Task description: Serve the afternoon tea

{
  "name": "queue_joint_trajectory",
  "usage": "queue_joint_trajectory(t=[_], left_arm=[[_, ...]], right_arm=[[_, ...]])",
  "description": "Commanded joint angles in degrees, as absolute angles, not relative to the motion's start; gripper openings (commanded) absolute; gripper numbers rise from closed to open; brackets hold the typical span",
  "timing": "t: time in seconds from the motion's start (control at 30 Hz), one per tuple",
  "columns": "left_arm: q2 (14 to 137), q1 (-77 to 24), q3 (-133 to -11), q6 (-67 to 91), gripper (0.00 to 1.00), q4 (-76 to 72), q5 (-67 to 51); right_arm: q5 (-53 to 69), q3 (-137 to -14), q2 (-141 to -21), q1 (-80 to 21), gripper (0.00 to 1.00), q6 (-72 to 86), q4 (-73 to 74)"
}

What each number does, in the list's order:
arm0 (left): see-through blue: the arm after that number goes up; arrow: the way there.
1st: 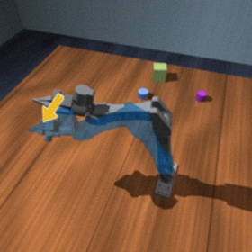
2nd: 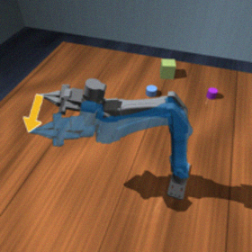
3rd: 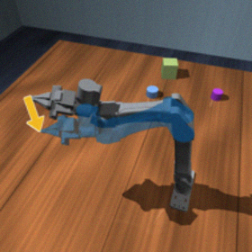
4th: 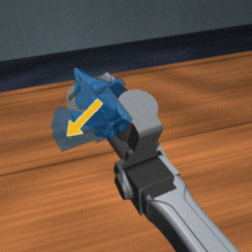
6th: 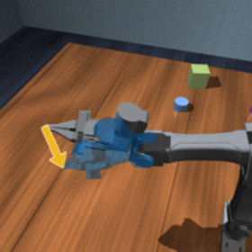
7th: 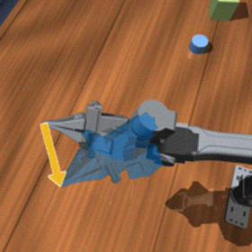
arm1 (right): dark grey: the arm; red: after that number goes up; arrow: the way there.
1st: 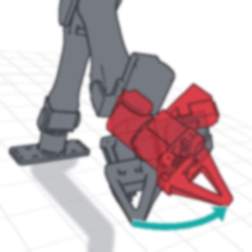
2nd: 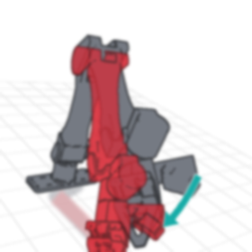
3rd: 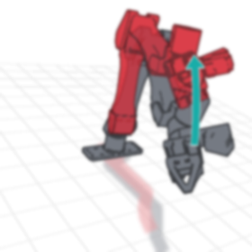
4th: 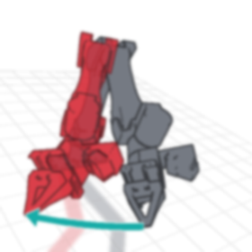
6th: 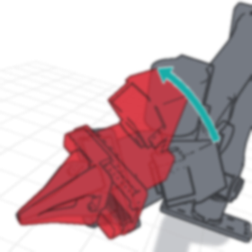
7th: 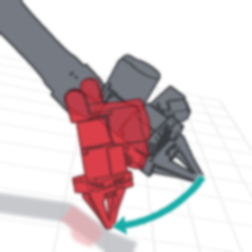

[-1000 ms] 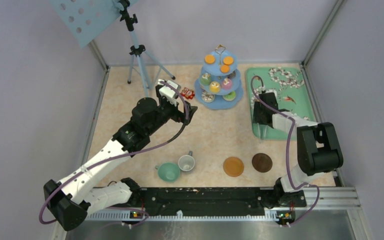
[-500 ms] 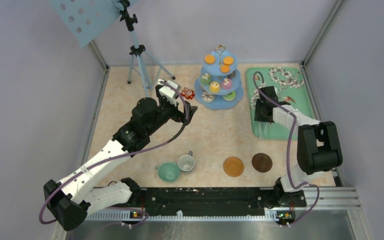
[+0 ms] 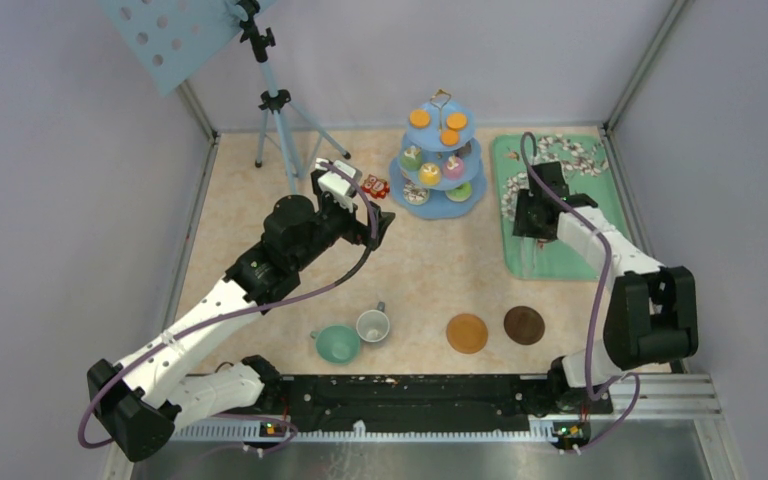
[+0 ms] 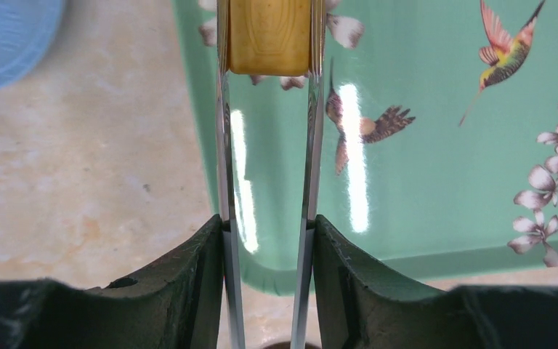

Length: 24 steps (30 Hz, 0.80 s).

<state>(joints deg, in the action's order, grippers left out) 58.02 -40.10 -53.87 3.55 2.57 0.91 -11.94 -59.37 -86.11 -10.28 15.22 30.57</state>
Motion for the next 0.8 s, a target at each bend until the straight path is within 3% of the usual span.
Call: queue_joint_trajectory(t=[0.0, 0.47, 0.77], left_arm=[[57.8, -39.8, -53.7, 4.2, 0.99, -0.3, 1.1], [57.2, -39.8, -53.4, 3.8, 0.99, -0.3, 2.6], [57.1, -39.7, -53.4, 3.7, 0.99, -0.3, 3.4]], right_arm=[[-3.7, -64.6, -79.3, -9.5, 0.04, 14.6, 29.1], [20.6, -83.0, -76.9, -12.1, 0.03, 9.8, 31.2], [15.2, -94.6, -85.6, -20.3, 0.03, 5.4, 35.4]])
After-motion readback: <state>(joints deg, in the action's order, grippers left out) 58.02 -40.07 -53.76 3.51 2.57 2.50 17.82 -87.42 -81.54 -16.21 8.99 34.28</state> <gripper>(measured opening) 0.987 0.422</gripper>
